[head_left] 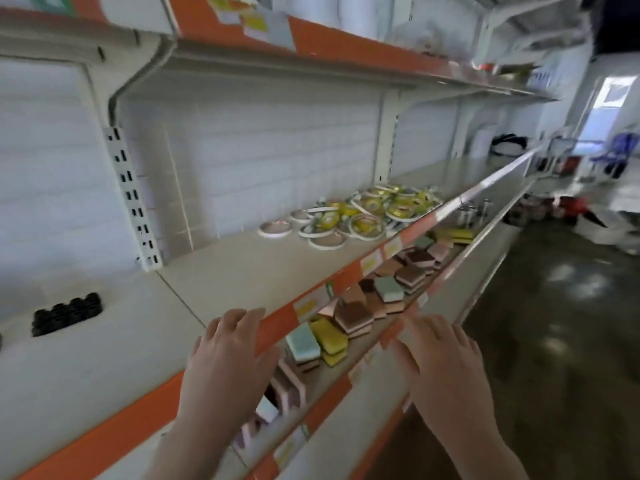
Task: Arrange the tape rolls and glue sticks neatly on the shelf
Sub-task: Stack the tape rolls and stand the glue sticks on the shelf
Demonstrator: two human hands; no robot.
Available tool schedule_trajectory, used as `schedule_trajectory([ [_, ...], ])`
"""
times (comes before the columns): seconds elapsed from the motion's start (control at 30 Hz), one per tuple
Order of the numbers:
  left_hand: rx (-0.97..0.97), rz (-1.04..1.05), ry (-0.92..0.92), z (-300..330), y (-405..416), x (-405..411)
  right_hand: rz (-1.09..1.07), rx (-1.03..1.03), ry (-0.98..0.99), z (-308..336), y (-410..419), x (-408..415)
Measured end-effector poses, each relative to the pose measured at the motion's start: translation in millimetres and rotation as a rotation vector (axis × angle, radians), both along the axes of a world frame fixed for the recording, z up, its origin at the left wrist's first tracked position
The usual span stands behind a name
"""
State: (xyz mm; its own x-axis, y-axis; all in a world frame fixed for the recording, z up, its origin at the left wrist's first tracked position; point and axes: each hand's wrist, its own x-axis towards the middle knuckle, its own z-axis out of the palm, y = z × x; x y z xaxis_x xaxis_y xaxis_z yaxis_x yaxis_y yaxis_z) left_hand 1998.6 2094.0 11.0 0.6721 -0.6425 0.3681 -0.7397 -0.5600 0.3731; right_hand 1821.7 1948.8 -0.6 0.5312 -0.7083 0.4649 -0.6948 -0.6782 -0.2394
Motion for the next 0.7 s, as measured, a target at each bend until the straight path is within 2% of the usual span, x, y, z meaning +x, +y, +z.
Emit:
schedule_trajectory([
  [0.17,-0.019,-0.058,-0.038,-0.1,-98.1,3.6,-0.031,0.015,-0.070,-12.6,-93.6,0.9],
  [0.4,-0.055,-0.076,-0.044,-2.6,-235.8,37.7,-0.063,-0.025,-0.090,-21.1,-228.4,47.2],
  [0.5,-0.064,-0.071,-0.045,5.7,-286.7,53.9,-0.046,-0.057,-0.106,-13.4,-286.4,67.3],
  [0.7,-0.051,0.033,-0.096,11.0,-359.7,87.2,0.072,0.022,-0.087,-5.1,-382.8,106.2],
])
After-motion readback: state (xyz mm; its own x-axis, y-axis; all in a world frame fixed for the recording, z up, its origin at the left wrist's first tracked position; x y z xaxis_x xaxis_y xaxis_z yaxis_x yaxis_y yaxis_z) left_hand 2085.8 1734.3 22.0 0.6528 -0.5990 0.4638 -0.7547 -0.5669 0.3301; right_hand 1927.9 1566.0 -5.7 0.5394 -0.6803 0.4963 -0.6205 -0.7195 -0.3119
